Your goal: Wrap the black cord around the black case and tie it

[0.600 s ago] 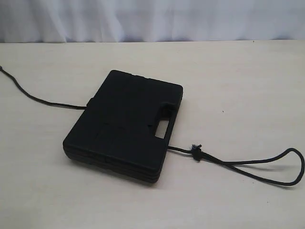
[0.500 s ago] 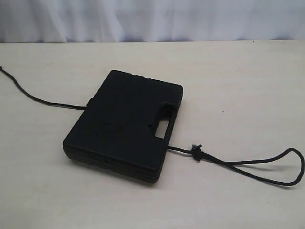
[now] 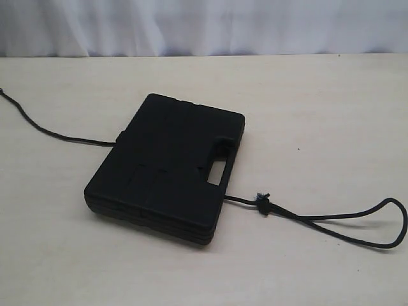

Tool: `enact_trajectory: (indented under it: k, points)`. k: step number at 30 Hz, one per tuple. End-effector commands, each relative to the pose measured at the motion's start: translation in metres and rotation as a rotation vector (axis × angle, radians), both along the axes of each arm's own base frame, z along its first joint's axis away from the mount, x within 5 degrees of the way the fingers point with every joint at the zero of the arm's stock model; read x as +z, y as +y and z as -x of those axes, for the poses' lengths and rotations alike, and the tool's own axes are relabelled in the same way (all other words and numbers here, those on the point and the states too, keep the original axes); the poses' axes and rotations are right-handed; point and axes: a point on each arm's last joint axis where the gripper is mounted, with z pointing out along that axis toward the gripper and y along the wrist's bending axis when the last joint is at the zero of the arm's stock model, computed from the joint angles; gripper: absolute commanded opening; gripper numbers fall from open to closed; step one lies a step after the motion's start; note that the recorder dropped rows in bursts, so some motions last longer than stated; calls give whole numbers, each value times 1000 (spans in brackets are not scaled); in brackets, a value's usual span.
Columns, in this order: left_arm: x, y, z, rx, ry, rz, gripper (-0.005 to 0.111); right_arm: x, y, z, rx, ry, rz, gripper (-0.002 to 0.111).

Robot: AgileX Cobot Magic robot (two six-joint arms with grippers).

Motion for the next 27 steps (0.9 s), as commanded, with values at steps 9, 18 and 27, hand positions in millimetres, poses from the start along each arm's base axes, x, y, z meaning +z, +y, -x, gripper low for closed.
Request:
enact_trajectory:
  k: [9,18,27]
  points:
    - [80,-1,37,67,-536,-89,0,3,-1,1,19,-33,-416,4]
    - [185,-22,-28,-1,-62,-615,0,4,-2,1,18,-39,-461,4]
    - [137,-21,-169,-145,963,-1019,0,2,0,0,30,-13,-459,4]
